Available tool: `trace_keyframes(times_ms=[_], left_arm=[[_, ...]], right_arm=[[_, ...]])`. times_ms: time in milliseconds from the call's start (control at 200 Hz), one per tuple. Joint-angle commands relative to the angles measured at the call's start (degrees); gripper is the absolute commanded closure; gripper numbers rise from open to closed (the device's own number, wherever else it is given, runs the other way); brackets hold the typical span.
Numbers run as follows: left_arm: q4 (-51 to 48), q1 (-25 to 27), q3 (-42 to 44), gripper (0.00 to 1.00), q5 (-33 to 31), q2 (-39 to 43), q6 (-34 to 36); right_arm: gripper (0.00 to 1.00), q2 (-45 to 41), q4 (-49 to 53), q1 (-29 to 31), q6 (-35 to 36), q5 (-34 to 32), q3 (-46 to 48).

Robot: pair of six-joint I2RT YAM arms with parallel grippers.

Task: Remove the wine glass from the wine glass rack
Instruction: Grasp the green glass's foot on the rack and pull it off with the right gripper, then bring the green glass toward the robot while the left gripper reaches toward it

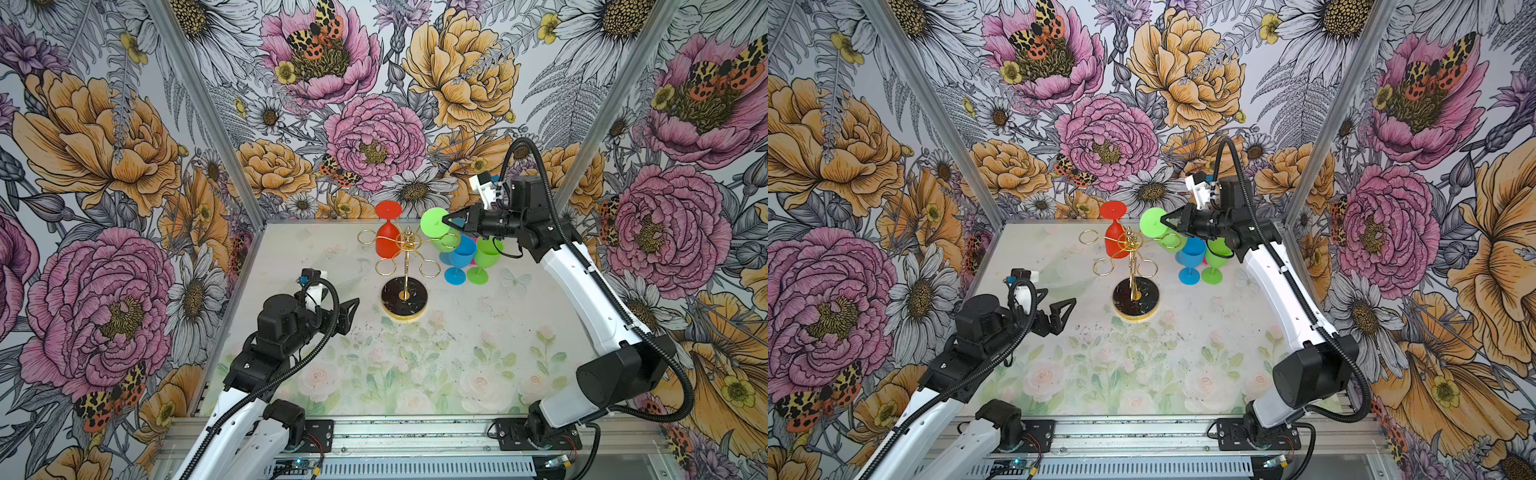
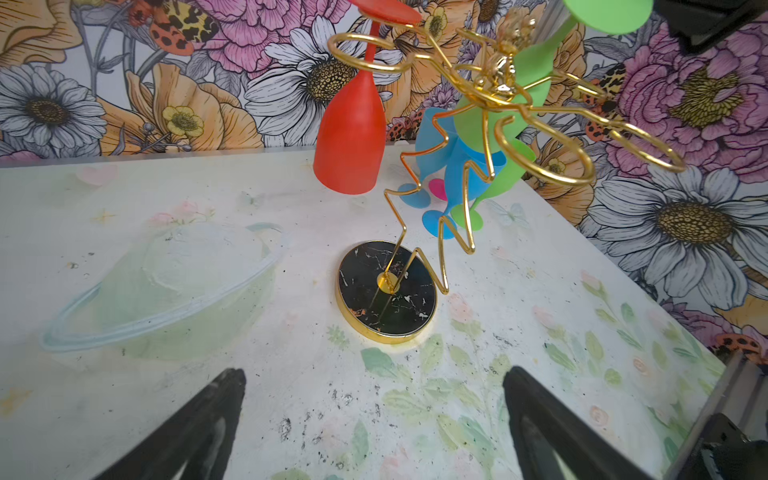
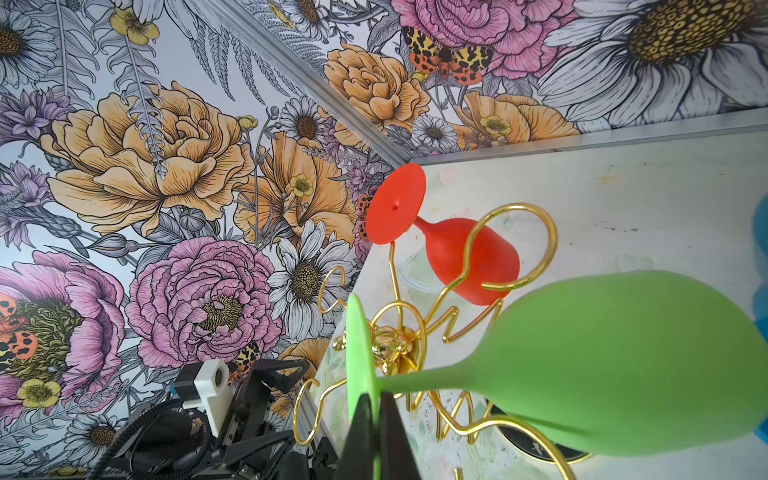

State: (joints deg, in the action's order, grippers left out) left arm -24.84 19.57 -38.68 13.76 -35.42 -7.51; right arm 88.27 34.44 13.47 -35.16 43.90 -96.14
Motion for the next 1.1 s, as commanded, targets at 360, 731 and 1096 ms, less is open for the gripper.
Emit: trace_keyframes(times_ms=[360,731,1096], left_arm=[[7.4,-0.5,-5.2,0.03,21.9,-2.5,-9.5],[12.9,0.4,-10.0,0.11,34.1,-7.7,-22.0],[21.1,7.9,-11.5,0.18,37.6,-13.3,-30.7]], right_arm=[[1.00,-12.6,-0.3,-4.0,9.2,-7.8,5.4],[1.00,-28.5,2.1,-3.0,15.3,-8.9,17.9],[1.00,-35.3,3.8,3.8,15.8,1.2,25.6]])
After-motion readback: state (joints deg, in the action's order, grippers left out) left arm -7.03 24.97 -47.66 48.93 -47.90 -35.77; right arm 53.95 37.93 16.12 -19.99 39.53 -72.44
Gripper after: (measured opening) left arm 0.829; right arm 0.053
